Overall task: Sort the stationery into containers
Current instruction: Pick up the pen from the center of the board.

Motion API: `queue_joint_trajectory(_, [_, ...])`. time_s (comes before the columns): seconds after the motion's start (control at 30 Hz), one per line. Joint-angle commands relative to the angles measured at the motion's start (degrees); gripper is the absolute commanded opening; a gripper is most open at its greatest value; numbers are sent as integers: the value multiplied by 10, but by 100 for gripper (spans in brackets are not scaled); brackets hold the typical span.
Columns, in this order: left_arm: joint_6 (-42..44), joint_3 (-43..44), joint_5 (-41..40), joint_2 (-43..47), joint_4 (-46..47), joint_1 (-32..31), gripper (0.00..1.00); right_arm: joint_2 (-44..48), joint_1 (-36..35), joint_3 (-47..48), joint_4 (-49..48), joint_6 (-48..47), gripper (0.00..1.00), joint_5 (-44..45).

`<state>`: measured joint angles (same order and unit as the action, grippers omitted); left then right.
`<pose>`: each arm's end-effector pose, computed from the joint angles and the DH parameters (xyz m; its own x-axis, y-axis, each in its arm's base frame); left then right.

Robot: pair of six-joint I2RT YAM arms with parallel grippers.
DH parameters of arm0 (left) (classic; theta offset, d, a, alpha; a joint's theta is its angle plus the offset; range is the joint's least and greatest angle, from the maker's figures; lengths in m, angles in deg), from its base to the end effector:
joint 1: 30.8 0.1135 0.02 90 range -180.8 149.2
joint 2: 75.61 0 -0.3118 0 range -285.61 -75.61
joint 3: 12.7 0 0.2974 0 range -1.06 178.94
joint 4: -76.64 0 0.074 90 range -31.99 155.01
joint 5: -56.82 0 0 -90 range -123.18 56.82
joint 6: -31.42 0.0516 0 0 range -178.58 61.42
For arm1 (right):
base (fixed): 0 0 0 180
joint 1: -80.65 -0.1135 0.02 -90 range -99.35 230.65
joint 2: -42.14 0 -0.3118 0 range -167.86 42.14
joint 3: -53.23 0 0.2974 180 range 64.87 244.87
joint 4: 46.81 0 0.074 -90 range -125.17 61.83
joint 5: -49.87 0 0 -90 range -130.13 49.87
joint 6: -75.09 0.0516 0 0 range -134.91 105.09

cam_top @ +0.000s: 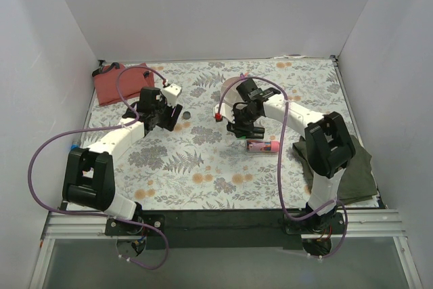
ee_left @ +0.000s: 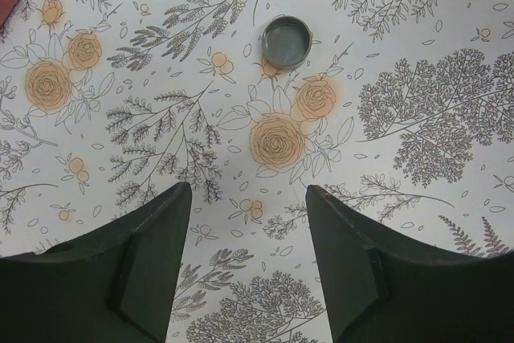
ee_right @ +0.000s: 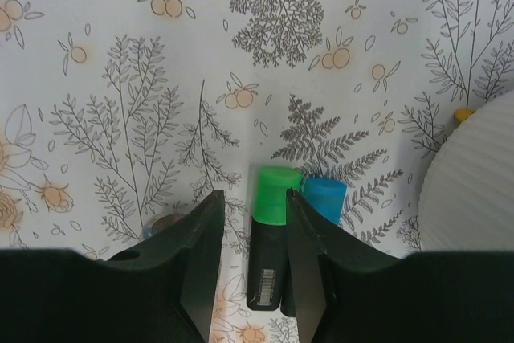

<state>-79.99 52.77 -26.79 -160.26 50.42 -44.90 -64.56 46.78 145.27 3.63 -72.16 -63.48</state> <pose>0.3475 -0.0932 0.2370 -0.7590 -0.1834 -0.6248 0.0439 0.9429 -0.3301 0.3609 0.2669 0.2268 0.1394 -0.8364 -0.5301 -0.9852 -0.0631 -0.1596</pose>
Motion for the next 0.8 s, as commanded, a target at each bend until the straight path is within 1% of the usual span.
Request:
queue_joint_trajectory(0.0, [4, -3, -9, 27, 12, -4, 59, -10, -1, 7, 20, -36, 44, 36])
queue_joint_trajectory(0.13, [3, -1, -9, 24, 14, -5, 59, -22, -1, 10, 22, -38, 43, 56])
queue_joint_trajectory(0.43, [3, 1, -9, 11, 18, -4, 59, -52, -1, 23, 24, -26, 40, 62])
queue_joint_trajectory(0.77, [1, 1, -10, 4, 18, -4, 59, -85, -1, 43, 27, -16, 40, 71])
